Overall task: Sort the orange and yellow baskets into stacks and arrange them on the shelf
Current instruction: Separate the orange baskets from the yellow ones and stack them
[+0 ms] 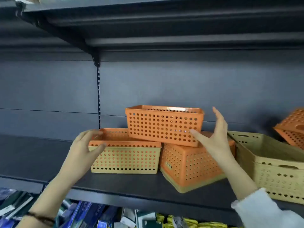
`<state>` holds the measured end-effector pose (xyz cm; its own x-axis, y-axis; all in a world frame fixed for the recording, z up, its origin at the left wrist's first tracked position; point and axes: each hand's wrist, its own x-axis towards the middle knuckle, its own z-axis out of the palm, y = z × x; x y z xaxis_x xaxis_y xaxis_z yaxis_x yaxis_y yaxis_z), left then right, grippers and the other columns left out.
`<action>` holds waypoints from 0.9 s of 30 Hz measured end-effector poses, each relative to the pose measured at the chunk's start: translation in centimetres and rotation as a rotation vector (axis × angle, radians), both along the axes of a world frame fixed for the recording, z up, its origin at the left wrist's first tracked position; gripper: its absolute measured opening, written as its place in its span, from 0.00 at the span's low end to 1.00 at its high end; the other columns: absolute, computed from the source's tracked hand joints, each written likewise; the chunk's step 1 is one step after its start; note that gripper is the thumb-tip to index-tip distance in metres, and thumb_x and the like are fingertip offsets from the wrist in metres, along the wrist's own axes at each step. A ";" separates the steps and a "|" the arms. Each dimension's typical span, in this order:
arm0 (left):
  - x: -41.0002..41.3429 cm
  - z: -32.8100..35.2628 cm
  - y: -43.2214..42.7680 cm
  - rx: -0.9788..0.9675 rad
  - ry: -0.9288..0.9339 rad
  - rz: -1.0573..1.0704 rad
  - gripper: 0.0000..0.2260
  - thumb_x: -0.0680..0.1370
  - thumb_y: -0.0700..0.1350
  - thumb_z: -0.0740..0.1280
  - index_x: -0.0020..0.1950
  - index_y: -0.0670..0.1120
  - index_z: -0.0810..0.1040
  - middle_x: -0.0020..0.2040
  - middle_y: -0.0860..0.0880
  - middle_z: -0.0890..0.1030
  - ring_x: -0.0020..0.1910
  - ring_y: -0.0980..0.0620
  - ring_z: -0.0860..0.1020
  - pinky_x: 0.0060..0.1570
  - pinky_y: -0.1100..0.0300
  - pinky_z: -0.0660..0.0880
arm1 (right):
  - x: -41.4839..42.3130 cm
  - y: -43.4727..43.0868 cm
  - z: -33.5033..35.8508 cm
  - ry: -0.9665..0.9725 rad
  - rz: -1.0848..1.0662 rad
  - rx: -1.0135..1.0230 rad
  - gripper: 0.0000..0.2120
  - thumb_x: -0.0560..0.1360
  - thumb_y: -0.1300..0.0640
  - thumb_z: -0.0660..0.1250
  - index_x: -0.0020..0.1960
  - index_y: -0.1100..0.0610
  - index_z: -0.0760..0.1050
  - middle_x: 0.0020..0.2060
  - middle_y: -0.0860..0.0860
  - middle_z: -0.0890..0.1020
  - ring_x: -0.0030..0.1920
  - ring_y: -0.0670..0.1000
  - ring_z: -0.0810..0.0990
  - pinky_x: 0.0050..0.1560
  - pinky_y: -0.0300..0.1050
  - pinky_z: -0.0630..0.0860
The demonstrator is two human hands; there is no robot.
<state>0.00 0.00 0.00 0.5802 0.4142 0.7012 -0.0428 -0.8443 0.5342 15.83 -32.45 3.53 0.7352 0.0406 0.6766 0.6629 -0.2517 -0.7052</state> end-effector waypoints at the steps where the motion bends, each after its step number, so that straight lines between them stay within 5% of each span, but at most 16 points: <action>1: 1.0 0.0 1.1 -0.032 -0.008 0.020 0.16 0.74 0.46 0.71 0.61 0.52 0.75 0.62 0.51 0.74 0.63 0.46 0.73 0.62 0.49 0.70 | 0.8 0.3 0.1 -0.005 0.014 -0.019 0.48 0.66 0.50 0.78 0.76 0.41 0.51 0.78 0.49 0.54 0.77 0.50 0.53 0.73 0.55 0.58; 5: 4.3 0.4 4.4 -0.180 0.113 0.083 0.28 0.71 0.53 0.74 0.69 0.48 0.71 0.72 0.42 0.67 0.72 0.41 0.63 0.69 0.41 0.63 | 4.1 0.9 0.2 0.033 0.101 -0.034 0.52 0.62 0.45 0.78 0.72 0.28 0.47 0.79 0.46 0.53 0.78 0.50 0.51 0.71 0.59 0.60; 8: 5.3 0.1 5.9 -0.209 0.212 0.023 0.32 0.65 0.60 0.75 0.65 0.49 0.74 0.68 0.42 0.72 0.68 0.42 0.69 0.65 0.45 0.70 | 4.8 1.4 0.0 0.073 0.233 0.024 0.43 0.59 0.42 0.76 0.63 0.22 0.54 0.72 0.49 0.70 0.72 0.52 0.68 0.59 0.53 0.74; 11: 5.5 -0.6 6.9 -0.250 0.343 -0.046 0.22 0.64 0.60 0.75 0.54 0.54 0.78 0.63 0.46 0.78 0.65 0.46 0.74 0.49 0.60 0.74 | 5.1 1.0 -0.1 0.027 0.274 0.059 0.37 0.59 0.46 0.76 0.65 0.33 0.65 0.61 0.49 0.78 0.62 0.50 0.77 0.57 0.58 0.78; 13: 5.6 -0.8 7.6 -0.267 0.315 -0.013 0.14 0.66 0.53 0.78 0.48 0.53 0.81 0.57 0.47 0.82 0.63 0.47 0.76 0.49 0.58 0.74 | 4.9 0.3 0.0 0.009 0.252 0.088 0.38 0.58 0.45 0.77 0.66 0.38 0.66 0.59 0.49 0.80 0.60 0.49 0.78 0.56 0.57 0.79; 16: 5.4 -0.2 8.5 -0.280 0.233 0.020 0.09 0.66 0.47 0.79 0.41 0.49 0.82 0.43 0.51 0.84 0.47 0.50 0.81 0.41 0.59 0.73 | 4.7 -1.1 -0.3 0.001 0.231 0.153 0.41 0.51 0.34 0.80 0.62 0.32 0.69 0.58 0.47 0.81 0.59 0.48 0.80 0.51 0.52 0.82; 21: 5.4 -0.2 9.8 -0.276 0.297 -0.036 0.07 0.68 0.48 0.77 0.37 0.47 0.83 0.37 0.50 0.85 0.41 0.51 0.82 0.39 0.59 0.73 | 4.1 -2.0 -0.3 0.040 0.191 0.203 0.37 0.51 0.35 0.80 0.57 0.27 0.69 0.54 0.43 0.80 0.54 0.41 0.81 0.45 0.38 0.81; 24: 5.6 0.0 9.9 -0.268 0.149 -0.039 0.06 0.71 0.46 0.75 0.39 0.45 0.81 0.37 0.49 0.84 0.40 0.50 0.82 0.37 0.60 0.72 | 3.8 -1.3 -0.1 0.024 0.144 0.261 0.29 0.63 0.53 0.77 0.55 0.30 0.68 0.52 0.42 0.79 0.47 0.37 0.80 0.39 0.35 0.81; 27: 5.9 0.4 10.2 -0.239 0.055 -0.014 0.05 0.74 0.45 0.72 0.41 0.45 0.79 0.39 0.50 0.83 0.40 0.50 0.81 0.37 0.57 0.73 | 4.0 -1.1 -0.4 -0.005 0.077 0.291 0.32 0.68 0.66 0.73 0.53 0.31 0.68 0.52 0.42 0.78 0.45 0.35 0.81 0.39 0.35 0.80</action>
<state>5.88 10.21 0.36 0.6216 0.5559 0.5519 -0.0197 -0.6932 0.7204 19.87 -33.50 3.15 0.7339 -0.0998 0.6719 0.6761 0.0117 -0.7367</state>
